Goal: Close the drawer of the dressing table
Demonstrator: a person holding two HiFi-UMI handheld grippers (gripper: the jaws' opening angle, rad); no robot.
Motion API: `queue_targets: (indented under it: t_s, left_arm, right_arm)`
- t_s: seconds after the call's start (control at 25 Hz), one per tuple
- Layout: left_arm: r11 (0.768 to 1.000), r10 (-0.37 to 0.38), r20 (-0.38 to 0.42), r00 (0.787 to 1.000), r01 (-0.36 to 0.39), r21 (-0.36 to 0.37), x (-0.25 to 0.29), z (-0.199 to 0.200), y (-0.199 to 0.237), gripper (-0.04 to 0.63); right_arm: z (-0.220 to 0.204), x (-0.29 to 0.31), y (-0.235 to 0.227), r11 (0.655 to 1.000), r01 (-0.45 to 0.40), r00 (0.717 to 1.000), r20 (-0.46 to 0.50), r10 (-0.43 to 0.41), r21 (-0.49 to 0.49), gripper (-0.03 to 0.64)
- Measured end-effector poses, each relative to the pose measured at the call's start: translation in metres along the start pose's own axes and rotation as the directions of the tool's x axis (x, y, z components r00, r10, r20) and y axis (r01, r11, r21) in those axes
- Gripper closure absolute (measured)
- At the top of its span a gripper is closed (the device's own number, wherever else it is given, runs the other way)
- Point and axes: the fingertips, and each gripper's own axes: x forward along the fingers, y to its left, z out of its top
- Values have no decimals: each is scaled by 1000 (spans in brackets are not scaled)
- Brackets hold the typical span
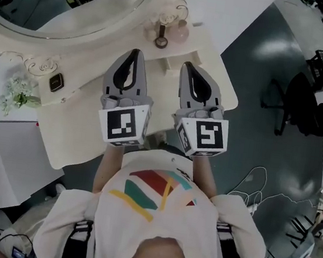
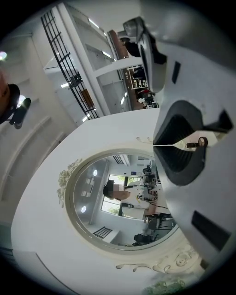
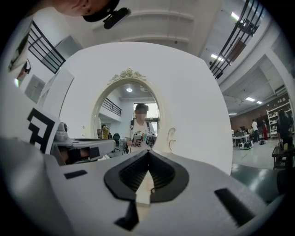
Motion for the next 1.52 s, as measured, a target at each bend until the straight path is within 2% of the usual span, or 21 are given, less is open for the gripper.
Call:
queue_targets:
  t_s: [0.24, 0.44, 0.6, 0.88, 1.0, 1.2, 1.52]
  left_arm:
    - [1000, -10, -35, 999, 10, -15, 4, -7, -8, 586]
    - [1000, -12, -74, 997, 10, -19, 5, -25, -11, 586]
    - [1000, -13, -75, 997, 11, -19, 10, -28, -13, 586]
    - [1000, -26, -112, 993, 24, -19, 18, -46, -21, 586]
    - [1000, -24, -121, 992, 23, -7, 19, -50, -23, 586]
    - [1000, -29, -134, 991, 28, -10, 22, -59, -25, 586]
    - [1000, -5, -187, 982, 4, -4, 27, -69, -22, 586]
  right_arm:
    - [-15, 7, -4, 1000, -23, 998, -56, 22, -21, 617]
    - [-38, 13, -14, 999, -28, 993, -117, 25, -21, 540]
    - [-64, 18, -25, 999, -21, 985, -174, 16, -27, 495]
    - [-123, 26, -51, 1000, 17, 960, -280, -21, -18, 474]
    - [-153, 25, -62, 999, 31, 941, -337, -35, -18, 474]
    - [-209, 26, -75, 999, 31, 890, -453, -45, -38, 469]
    - [-284, 26, -78, 1000, 4, 805, -594, -5, -3, 463]
